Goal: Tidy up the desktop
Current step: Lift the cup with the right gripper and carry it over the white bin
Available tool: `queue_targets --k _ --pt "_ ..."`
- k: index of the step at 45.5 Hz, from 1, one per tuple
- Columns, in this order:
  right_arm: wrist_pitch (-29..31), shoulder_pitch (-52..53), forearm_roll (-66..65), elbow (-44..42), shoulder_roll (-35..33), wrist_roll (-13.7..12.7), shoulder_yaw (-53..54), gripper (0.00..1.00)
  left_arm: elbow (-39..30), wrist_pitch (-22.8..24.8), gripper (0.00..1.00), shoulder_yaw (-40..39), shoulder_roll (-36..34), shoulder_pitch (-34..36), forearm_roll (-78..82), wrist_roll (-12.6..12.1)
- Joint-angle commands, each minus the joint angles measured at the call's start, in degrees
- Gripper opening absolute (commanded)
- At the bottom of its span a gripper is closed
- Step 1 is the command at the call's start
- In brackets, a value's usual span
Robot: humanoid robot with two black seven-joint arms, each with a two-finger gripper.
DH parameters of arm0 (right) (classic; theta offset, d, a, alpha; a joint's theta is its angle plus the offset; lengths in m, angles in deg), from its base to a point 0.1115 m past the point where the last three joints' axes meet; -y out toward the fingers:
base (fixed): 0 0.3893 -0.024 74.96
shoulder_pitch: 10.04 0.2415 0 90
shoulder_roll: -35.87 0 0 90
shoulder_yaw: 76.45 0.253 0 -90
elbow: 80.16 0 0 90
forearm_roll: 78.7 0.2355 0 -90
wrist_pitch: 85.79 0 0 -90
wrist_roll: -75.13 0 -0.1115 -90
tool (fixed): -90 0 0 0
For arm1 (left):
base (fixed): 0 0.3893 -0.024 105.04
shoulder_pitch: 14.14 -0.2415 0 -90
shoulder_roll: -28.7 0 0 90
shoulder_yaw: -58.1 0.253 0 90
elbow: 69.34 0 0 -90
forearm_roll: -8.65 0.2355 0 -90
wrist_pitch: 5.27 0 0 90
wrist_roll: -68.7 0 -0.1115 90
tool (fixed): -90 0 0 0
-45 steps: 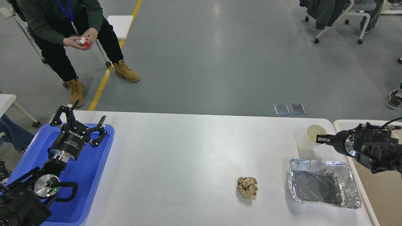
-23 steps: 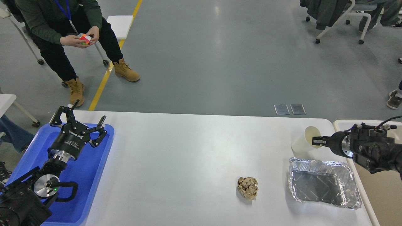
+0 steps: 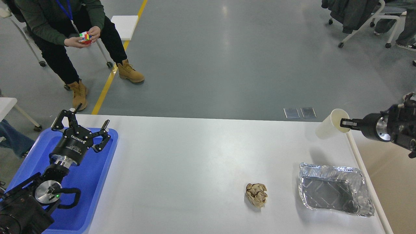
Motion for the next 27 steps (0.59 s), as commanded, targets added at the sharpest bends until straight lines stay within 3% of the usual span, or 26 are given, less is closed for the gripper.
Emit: queue_targets --k 1,27 --pt "8.76 9.03 -1.97 2.57 -5.47 0.28 0.07 0.00 0.00 0.00 0.99 -0.01 0.00 0.00 0.00 -0.01" --pt "23.00 23.18 -8.73 4.68 -14.44 0.54 -0.19 0.00 0.00 0.00 0.99 -0.01 0.00 0.00 0.00 -0.01"
